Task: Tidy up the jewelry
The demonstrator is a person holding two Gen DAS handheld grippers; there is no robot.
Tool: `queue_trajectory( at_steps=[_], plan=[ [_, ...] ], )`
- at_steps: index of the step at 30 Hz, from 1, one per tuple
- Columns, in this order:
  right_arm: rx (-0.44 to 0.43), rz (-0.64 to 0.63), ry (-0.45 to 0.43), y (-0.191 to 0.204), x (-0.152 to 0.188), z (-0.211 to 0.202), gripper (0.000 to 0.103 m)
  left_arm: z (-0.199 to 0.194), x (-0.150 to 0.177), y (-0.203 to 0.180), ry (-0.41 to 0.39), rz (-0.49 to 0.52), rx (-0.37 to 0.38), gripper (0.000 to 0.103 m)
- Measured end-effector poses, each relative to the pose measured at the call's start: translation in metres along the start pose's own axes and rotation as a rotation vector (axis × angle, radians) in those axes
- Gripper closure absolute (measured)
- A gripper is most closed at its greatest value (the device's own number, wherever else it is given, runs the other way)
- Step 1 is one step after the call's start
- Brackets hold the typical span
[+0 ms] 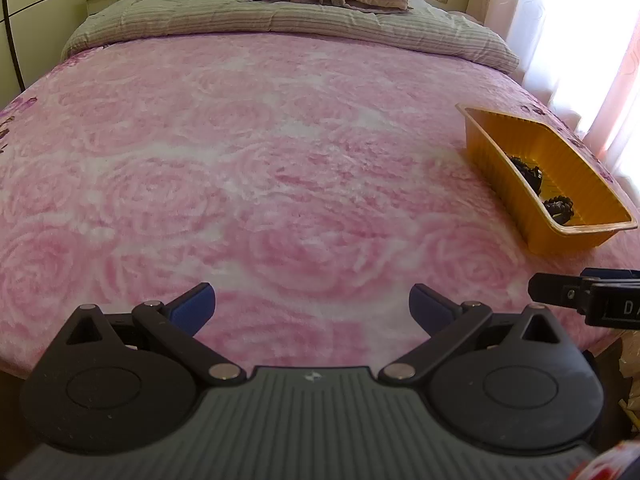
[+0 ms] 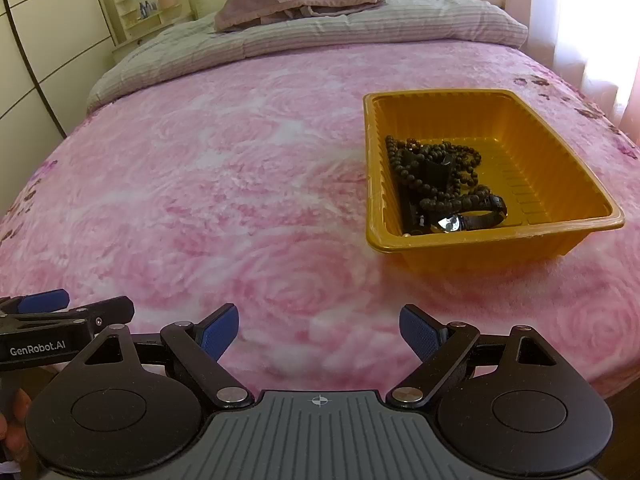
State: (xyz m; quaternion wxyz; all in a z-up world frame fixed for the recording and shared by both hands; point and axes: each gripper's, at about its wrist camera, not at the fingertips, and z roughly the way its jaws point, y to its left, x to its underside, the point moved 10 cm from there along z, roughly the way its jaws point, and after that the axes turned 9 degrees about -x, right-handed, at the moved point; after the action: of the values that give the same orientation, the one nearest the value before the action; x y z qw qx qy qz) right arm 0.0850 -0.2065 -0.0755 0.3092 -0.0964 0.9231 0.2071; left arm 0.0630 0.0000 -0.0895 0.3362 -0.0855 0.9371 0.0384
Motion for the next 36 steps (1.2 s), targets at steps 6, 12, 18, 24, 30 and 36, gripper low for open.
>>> queue_trajectory(
  at_steps=[6, 12, 18, 24, 30, 36],
  plan=[
    [-0.002, -0.001, 0.0, 0.0005, -0.0003, 0.0006, 0.016, -0.0001, -0.0003, 0.0001, -0.001, 0.001, -0.001, 0.0],
    [-0.003, -0.002, 0.0, 0.0008, -0.0008, 0.0011, 0.016, -0.0007, -0.0005, -0.0003, -0.001, 0.002, 0.0, 0.0],
    [-0.002, -0.002, -0.001, 0.0007, -0.0008, 0.0008, 0.016, -0.0012, -0.0006, -0.0009, -0.001, 0.004, 0.0, 0.0],
    [-0.003, -0.002, -0.001, 0.0009, -0.0004, 0.0005, 0.016, -0.0022, -0.0017, -0.002, -0.002, 0.007, 0.002, 0.0],
    [-0.003, -0.004, -0.004, 0.0008, -0.0026, 0.0, 0.016, -0.0033, -0.0034, -0.0019, -0.006, 0.018, 0.006, 0.0],
    [-0.001, -0.005, -0.006, 0.0007, -0.0029, -0.0007, 0.016, -0.0038, -0.0041, -0.0022, -0.008, 0.021, 0.008, 0.0]
  ],
)
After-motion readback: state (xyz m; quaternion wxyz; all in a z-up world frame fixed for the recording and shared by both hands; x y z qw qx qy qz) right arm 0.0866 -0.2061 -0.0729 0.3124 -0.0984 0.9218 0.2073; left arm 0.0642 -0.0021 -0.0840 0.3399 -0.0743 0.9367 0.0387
